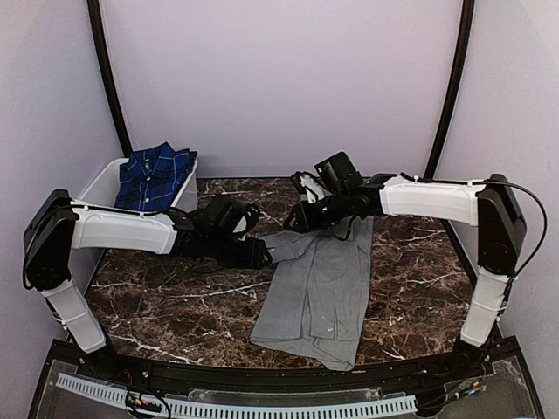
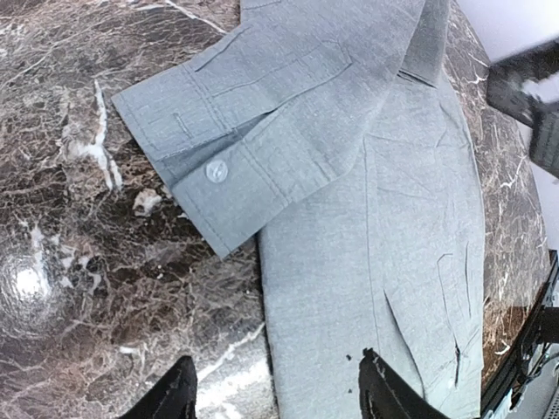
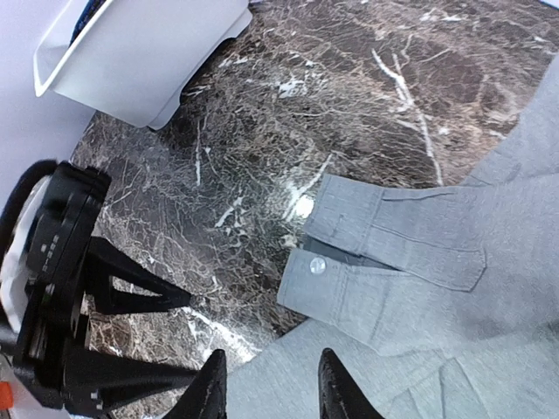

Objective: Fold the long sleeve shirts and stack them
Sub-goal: Place the sleeve at the center of the board, then adjust the sleeve of the square-folded shirt.

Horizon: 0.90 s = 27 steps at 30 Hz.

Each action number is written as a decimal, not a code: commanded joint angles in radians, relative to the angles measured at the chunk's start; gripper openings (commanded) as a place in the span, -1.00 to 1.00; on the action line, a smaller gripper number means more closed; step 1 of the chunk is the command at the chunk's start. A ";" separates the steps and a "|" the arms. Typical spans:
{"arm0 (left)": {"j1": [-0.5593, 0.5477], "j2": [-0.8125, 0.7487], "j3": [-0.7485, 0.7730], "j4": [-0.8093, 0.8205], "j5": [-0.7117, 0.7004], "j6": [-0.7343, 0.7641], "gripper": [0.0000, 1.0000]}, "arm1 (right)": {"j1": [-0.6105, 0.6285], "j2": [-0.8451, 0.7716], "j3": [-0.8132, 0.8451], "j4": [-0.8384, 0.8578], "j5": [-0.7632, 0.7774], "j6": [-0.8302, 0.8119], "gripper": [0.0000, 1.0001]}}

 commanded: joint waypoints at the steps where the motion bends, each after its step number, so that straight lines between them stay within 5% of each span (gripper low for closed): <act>1: 0.020 -0.016 -0.020 0.067 -0.009 -0.017 0.23 | 0.004 -0.128 -0.128 0.066 0.136 0.020 -0.35; 15: 0.100 0.176 0.101 0.068 0.052 -0.187 0.11 | 0.001 -0.546 -0.502 0.287 0.440 0.082 -0.32; 27: 0.096 0.280 0.148 0.034 0.135 -0.323 -0.04 | -0.001 -0.709 -0.579 0.265 0.529 0.085 -0.27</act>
